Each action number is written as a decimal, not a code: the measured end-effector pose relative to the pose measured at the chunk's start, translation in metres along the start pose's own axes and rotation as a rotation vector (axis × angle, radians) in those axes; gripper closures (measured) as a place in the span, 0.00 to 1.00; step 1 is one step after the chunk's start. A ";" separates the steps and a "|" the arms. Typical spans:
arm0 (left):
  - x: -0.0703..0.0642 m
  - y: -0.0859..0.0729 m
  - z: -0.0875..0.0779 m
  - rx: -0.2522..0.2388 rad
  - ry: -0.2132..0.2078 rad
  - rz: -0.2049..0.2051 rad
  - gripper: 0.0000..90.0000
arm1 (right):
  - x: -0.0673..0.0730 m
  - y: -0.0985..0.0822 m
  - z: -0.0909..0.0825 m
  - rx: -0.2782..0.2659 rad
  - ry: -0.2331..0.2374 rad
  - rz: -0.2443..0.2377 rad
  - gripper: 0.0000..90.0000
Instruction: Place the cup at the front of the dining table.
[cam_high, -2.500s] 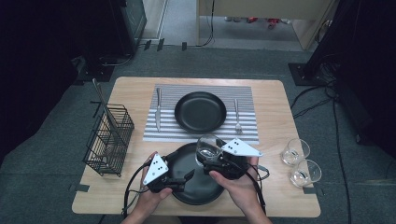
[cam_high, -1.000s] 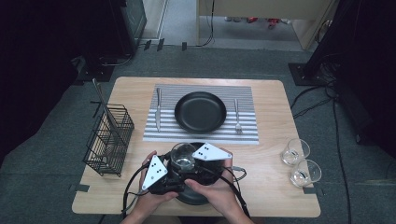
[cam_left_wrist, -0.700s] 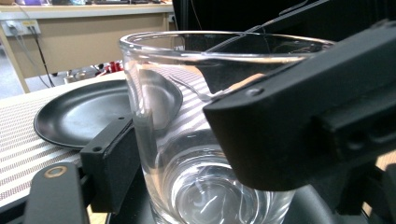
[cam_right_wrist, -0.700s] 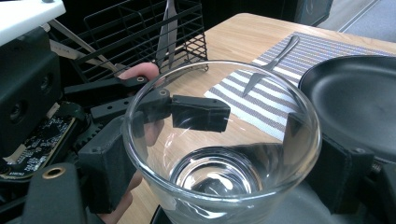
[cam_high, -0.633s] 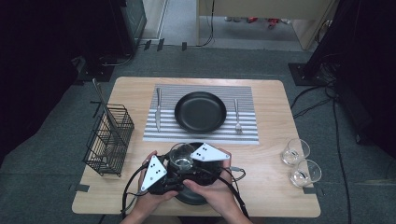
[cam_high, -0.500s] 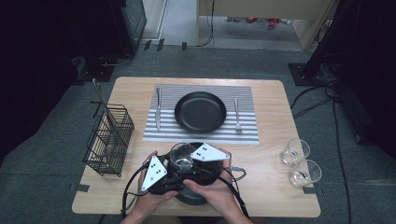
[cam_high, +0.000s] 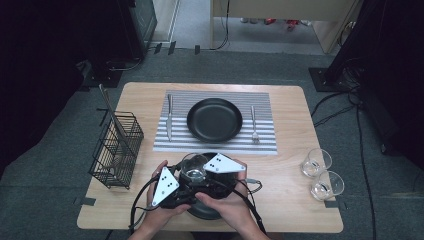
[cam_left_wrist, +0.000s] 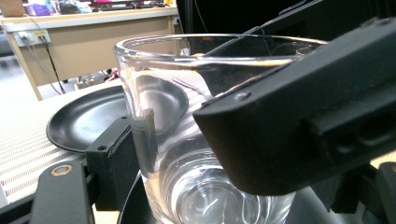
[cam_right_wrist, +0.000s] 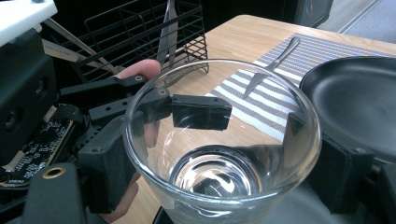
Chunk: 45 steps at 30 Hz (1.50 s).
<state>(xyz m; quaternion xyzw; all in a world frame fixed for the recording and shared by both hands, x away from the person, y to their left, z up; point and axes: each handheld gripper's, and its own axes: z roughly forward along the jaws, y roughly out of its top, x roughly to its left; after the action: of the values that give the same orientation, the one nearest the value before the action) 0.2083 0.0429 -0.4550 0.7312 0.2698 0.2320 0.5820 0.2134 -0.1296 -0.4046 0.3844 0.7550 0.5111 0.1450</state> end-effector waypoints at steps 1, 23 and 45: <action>0.000 0.000 -0.001 -0.001 0.001 0.001 0.24 | 0.000 0.000 0.000 0.000 0.002 0.000 0.21; 0.004 -0.002 -0.002 0.002 -0.027 -0.025 0.25 | 0.000 -0.001 0.002 -0.003 0.017 -0.008 0.20; 0.021 -0.010 0.004 0.000 -0.002 -0.082 0.25 | -0.012 0.008 -0.020 -0.097 -0.015 -0.002 0.19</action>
<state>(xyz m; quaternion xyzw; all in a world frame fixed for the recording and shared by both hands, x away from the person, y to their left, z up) 0.2249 0.0555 -0.4648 0.7199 0.2990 0.2074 0.5910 0.2122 -0.1499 -0.3902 0.3798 0.7288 0.5440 0.1695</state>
